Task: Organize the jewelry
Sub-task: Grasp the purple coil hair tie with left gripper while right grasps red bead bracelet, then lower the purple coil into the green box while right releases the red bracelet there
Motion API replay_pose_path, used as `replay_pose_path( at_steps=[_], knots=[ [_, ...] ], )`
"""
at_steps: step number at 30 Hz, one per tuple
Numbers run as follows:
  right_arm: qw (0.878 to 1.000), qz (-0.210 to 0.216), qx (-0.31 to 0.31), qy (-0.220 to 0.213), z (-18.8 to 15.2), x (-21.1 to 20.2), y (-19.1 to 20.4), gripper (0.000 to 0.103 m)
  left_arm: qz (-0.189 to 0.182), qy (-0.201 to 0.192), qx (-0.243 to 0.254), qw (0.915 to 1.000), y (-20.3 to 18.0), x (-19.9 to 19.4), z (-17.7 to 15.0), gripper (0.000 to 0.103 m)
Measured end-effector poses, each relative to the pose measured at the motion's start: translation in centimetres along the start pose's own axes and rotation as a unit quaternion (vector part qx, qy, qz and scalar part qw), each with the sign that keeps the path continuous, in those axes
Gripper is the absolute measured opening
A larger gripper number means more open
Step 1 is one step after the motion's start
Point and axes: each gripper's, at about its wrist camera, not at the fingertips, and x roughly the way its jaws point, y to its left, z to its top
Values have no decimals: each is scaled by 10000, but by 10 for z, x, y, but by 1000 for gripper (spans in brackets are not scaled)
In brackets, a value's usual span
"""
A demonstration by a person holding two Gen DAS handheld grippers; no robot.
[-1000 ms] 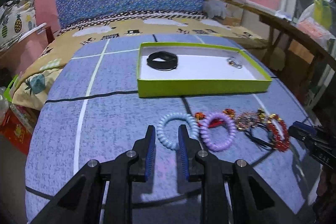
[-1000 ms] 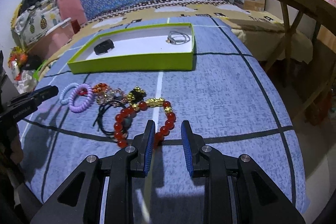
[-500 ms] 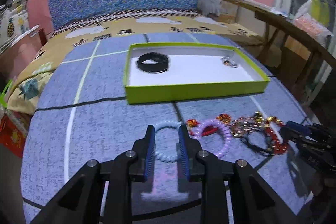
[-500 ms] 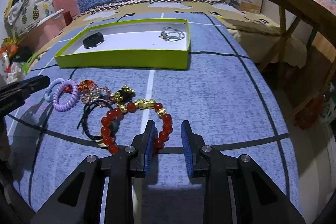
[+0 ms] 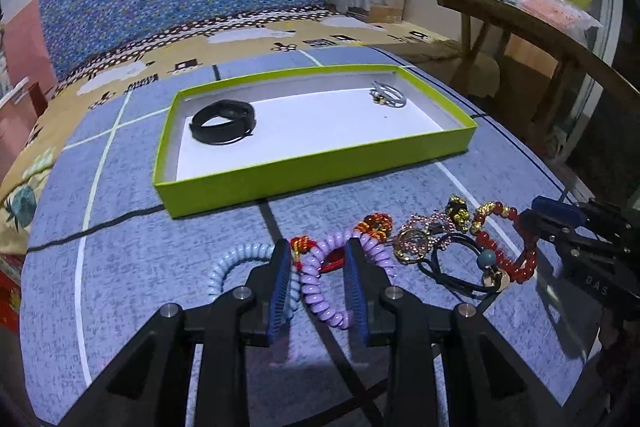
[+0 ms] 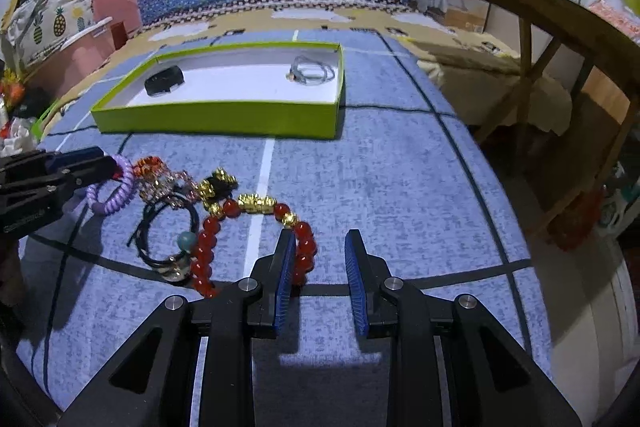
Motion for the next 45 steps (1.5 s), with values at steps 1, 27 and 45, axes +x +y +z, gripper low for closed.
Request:
replay_pose_path(
  at_steps=[1,27,45],
  knots=[
    [10000,13,12,2,0,1,0,26,-7,10,77,10000,-3,0,0,29],
    [9984,482,-49,-284,-10,-26,0,9,19,51,86,9999,-11,-26,-20,10],
    [9918,540,-464,-1057,14,-83,15,9,-68,-501,-198,9985,-12,-73,-5,9]
  ],
)
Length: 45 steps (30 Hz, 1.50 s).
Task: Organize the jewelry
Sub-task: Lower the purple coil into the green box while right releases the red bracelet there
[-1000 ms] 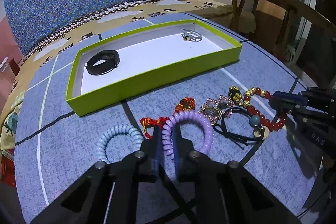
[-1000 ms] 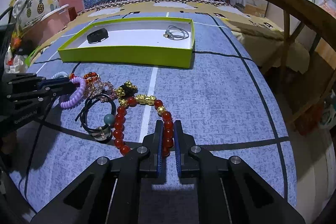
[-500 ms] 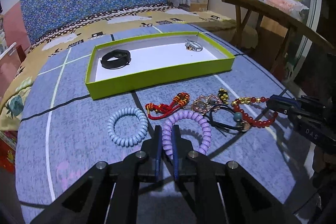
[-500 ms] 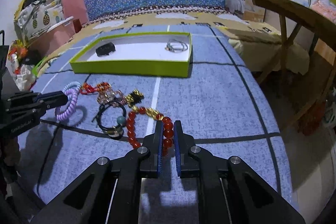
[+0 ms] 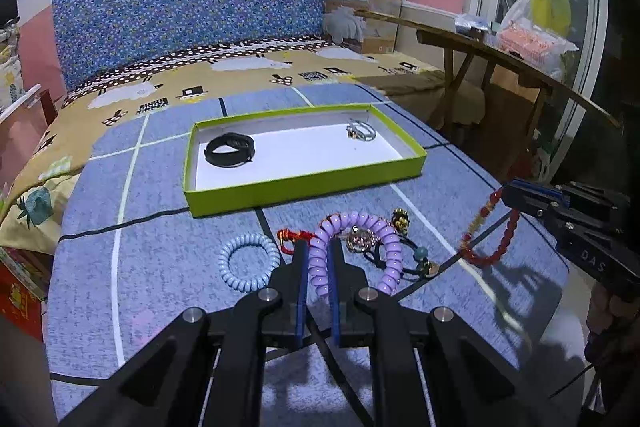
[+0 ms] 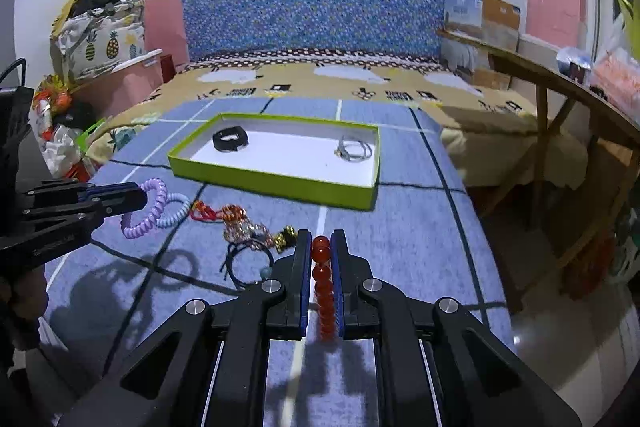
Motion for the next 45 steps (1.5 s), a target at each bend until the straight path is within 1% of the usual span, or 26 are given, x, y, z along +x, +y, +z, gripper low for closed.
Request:
replay_pose_path(
  at_steps=[8,19,30,35,45],
  knots=[
    [9997,51,-158,-191,16,-5,5,9,51,-131,-55,9999,4,-5,13,9],
    [9987,108,-359,-345,39,6,10,9,175,-195,-103,9996,13,5,31,9],
    [9979,140,-459,-426,65,25,8,9,318,-178,-174,9992,28,22,46,10],
    [9977,143,-473,-459,78,36,3,9,390,-185,-189,9989,36,32,58,9],
    [9982,132,-365,-452,103,71,-9,9,556,-227,-257,9979,54,52,75,10]
  ],
)
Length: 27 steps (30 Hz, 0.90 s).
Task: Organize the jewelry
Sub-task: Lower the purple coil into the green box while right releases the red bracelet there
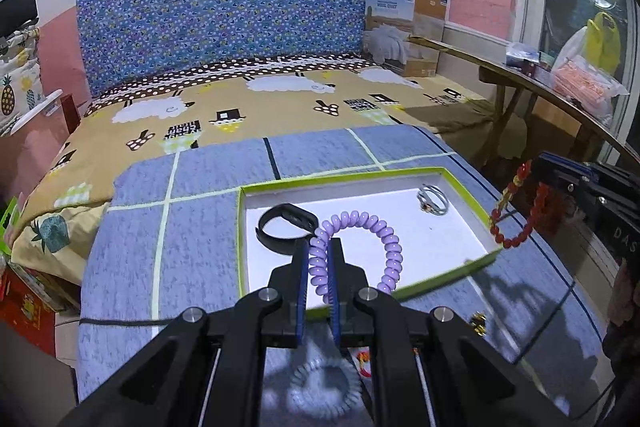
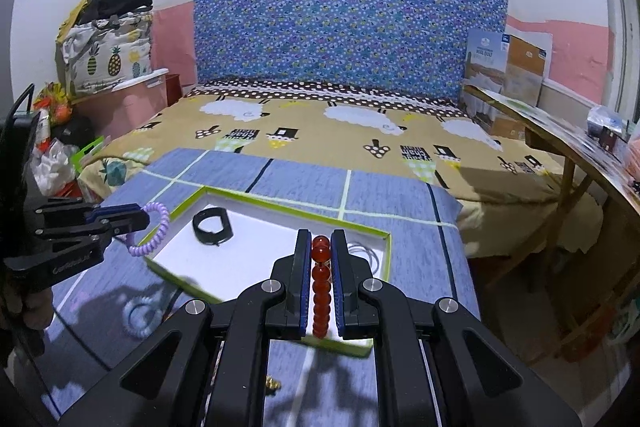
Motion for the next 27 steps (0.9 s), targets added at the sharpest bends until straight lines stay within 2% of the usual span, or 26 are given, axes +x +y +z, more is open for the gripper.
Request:
replay_pose_path(
  at_steps=[7,14,27],
  knots=[
    [9997,87,137,163,0,30,-5,9,102,169,-68,9998,11,30,3,10],
    [9984,106,281,473,-15,58,-16,9,189,466,-139,9986,21,58,-6,10],
    [9946,-99,452,926,-38,89,-41,9,248,808,-103,9964,21,78,-21,10]
  ],
)
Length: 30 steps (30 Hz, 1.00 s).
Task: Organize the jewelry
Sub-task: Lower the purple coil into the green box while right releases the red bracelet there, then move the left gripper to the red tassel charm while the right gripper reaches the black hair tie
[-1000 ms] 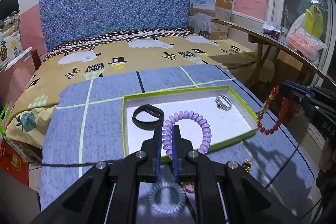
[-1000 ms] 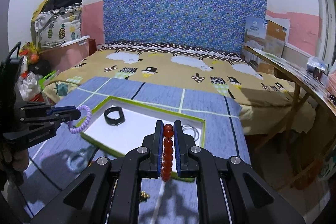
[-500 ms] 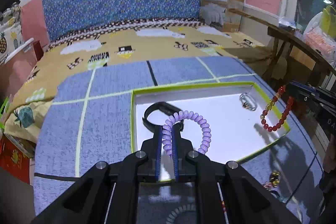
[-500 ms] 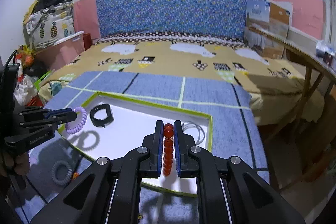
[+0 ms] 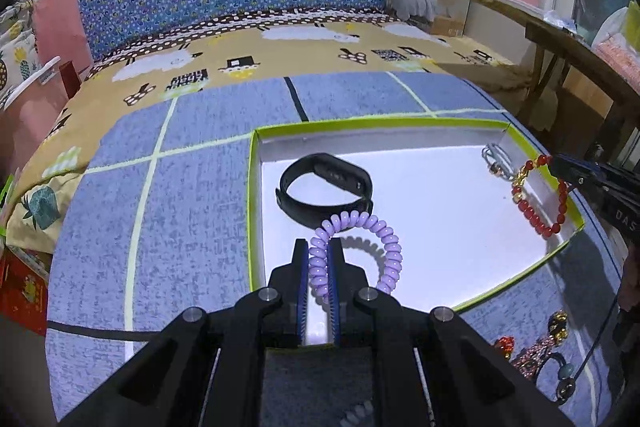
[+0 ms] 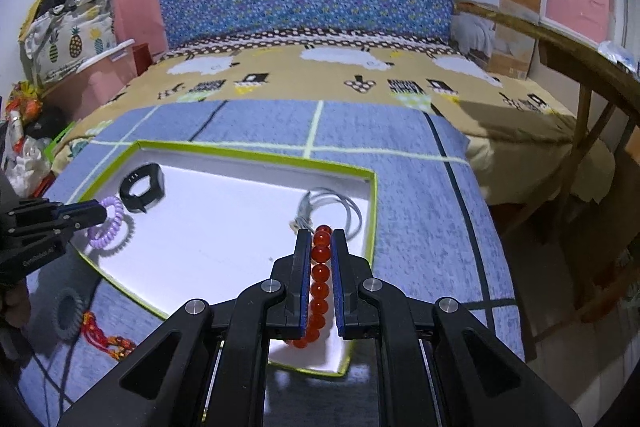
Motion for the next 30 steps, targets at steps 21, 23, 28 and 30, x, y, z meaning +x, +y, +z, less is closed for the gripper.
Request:
replay_pose_path(
  at_steps=[21,23,28,30],
  knots=[
    [9998,-145,-70,69,-15,-11,1,16,-73,-268,-144,9995,6,-19,-11,22],
    [9999,-139,-42,-7,-17,-20,3,16,-69,-332,-173,9993,6,-26,-13,22],
    [9997,-29,-35,-249,-28,-55,14,16,-97,-623,-141,9979,3,-58,-26,22],
    [9993,14,-58,-358,-34,-72,21,16,-133,-714,-125,9973,1,-71,-33,22]
  ],
)
